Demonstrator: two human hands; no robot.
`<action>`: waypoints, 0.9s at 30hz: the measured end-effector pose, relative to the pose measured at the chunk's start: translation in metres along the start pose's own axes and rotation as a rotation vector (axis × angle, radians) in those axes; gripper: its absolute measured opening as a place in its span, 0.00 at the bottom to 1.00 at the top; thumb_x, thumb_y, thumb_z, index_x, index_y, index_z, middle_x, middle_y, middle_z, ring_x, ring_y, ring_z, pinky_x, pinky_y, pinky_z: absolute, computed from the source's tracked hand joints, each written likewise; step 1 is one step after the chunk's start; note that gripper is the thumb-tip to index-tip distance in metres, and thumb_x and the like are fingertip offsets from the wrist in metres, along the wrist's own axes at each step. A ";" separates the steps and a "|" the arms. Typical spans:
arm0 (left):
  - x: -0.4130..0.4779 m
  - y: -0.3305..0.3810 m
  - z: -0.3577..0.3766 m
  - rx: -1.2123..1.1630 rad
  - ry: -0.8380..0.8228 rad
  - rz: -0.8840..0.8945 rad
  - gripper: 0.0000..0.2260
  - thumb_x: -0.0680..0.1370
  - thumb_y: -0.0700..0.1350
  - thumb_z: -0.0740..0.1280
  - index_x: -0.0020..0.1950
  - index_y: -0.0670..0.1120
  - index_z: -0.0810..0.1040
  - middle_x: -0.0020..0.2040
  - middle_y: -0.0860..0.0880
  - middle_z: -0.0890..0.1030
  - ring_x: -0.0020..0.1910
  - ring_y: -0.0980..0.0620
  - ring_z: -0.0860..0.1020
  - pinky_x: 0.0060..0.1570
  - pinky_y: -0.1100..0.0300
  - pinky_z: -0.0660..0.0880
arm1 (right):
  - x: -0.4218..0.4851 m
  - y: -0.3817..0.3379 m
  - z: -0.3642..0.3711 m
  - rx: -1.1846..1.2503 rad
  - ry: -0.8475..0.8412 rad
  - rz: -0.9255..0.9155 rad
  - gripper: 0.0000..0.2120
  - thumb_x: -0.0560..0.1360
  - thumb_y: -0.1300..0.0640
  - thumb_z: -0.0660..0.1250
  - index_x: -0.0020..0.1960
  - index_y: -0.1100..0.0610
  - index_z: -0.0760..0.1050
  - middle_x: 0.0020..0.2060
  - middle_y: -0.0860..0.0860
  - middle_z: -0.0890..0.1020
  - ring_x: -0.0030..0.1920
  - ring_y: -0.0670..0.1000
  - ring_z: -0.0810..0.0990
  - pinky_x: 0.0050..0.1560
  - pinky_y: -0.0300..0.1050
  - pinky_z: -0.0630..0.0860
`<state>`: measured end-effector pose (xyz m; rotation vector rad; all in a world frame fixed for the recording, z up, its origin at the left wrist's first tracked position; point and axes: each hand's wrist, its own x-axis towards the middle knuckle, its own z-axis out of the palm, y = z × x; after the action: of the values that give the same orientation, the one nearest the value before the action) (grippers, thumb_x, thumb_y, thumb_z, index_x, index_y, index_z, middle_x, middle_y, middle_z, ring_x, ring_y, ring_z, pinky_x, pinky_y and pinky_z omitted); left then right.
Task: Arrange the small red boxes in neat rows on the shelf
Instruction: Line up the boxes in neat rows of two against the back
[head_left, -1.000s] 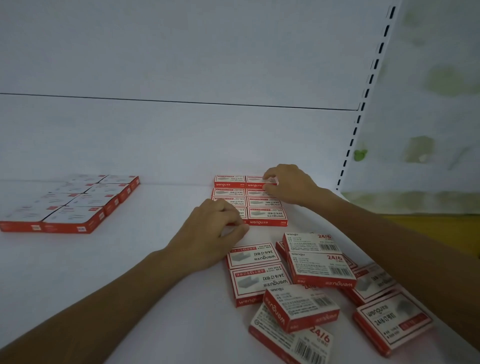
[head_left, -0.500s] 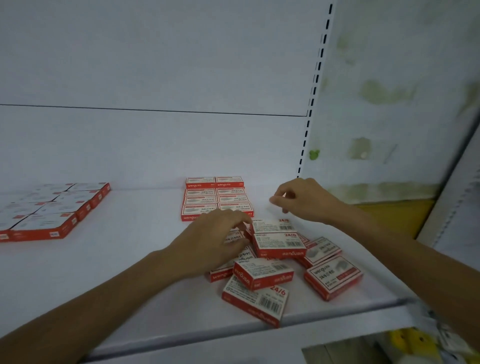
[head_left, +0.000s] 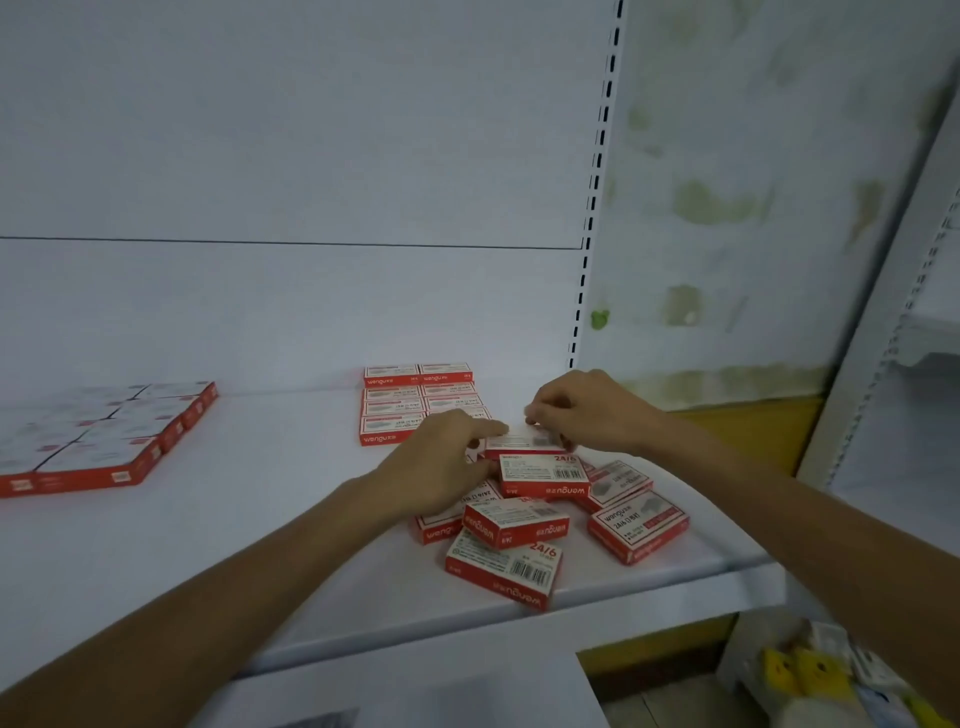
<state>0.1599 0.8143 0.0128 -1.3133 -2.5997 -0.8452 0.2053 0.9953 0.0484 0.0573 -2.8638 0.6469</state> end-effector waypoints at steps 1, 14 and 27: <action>0.000 0.000 -0.001 -0.018 0.046 -0.025 0.18 0.74 0.46 0.68 0.64 0.49 0.75 0.57 0.50 0.79 0.46 0.59 0.76 0.41 0.73 0.70 | 0.002 -0.004 0.001 0.049 0.008 0.004 0.14 0.78 0.52 0.60 0.45 0.59 0.80 0.32 0.42 0.78 0.28 0.40 0.78 0.31 0.31 0.73; -0.002 -0.019 -0.035 -0.193 0.374 -0.222 0.13 0.76 0.54 0.64 0.54 0.47 0.78 0.40 0.54 0.80 0.37 0.60 0.78 0.33 0.72 0.71 | 0.011 -0.031 0.015 0.309 0.156 -0.167 0.16 0.78 0.43 0.52 0.48 0.49 0.75 0.36 0.43 0.79 0.35 0.39 0.76 0.36 0.33 0.72; -0.026 -0.025 -0.036 -0.158 0.426 -0.290 0.19 0.66 0.60 0.71 0.52 0.55 0.74 0.37 0.62 0.77 0.34 0.61 0.77 0.28 0.72 0.70 | 0.020 -0.053 0.029 0.557 0.172 -0.213 0.16 0.73 0.53 0.68 0.60 0.46 0.71 0.46 0.49 0.82 0.42 0.43 0.81 0.41 0.34 0.78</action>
<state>0.1514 0.7645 0.0237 -0.6860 -2.4406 -1.2404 0.1843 0.9352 0.0494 0.3634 -2.3884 1.3028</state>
